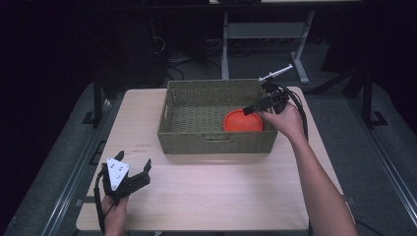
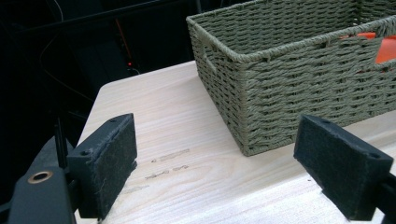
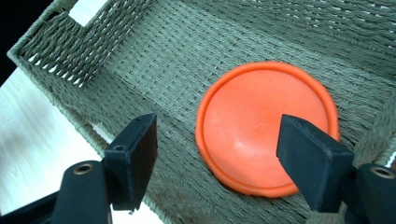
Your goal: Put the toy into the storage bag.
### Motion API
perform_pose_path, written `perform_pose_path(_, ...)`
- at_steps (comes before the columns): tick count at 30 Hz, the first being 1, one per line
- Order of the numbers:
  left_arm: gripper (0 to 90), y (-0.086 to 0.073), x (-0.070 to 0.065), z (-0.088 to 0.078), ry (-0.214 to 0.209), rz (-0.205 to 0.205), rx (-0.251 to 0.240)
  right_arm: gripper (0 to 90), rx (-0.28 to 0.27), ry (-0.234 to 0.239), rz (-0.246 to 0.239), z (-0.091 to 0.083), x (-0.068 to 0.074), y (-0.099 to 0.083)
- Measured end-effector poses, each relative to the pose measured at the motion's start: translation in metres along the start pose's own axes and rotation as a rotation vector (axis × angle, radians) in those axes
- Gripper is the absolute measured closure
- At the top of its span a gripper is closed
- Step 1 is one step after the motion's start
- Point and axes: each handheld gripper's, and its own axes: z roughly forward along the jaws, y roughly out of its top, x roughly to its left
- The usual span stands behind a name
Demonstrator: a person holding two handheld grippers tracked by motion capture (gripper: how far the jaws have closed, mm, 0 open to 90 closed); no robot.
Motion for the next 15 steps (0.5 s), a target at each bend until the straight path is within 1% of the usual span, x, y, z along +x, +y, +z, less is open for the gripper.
perform_pose_path(2, 12.7, 0.0, 0.0, 0.0, 0.001, 0.003, 0.002, 28.6, -0.002, -0.001, -0.007, -0.002, 0.0, -0.001)
perform_pose_path(7, 12.7, 0.0, 0.0, 0.0, -0.001, 0.001, 0.0, 28.6, -0.01, 0.011, -0.001, -0.009, -0.001, -0.005)
perform_pose_path(8, 12.7, 0.0, 0.0, 0.0, -0.001, 0.002, 0.0, 28.4, -0.014, 0.008, -0.006, -0.011, -0.001, -0.006)
perform_pose_path(9, 12.7, 0.0, 0.0, 0.0, -0.001, 0.003, 0.001, 28.5, -0.013, 0.007, 0.003, -0.013, -0.001, -0.007)
perform_pose_path(15, 12.7, 0.0, 0.0, 0.0, -0.001, 0.001, 0.0, 28.0, -0.017, 0.004, 0.006, -0.021, -0.004, -0.011)
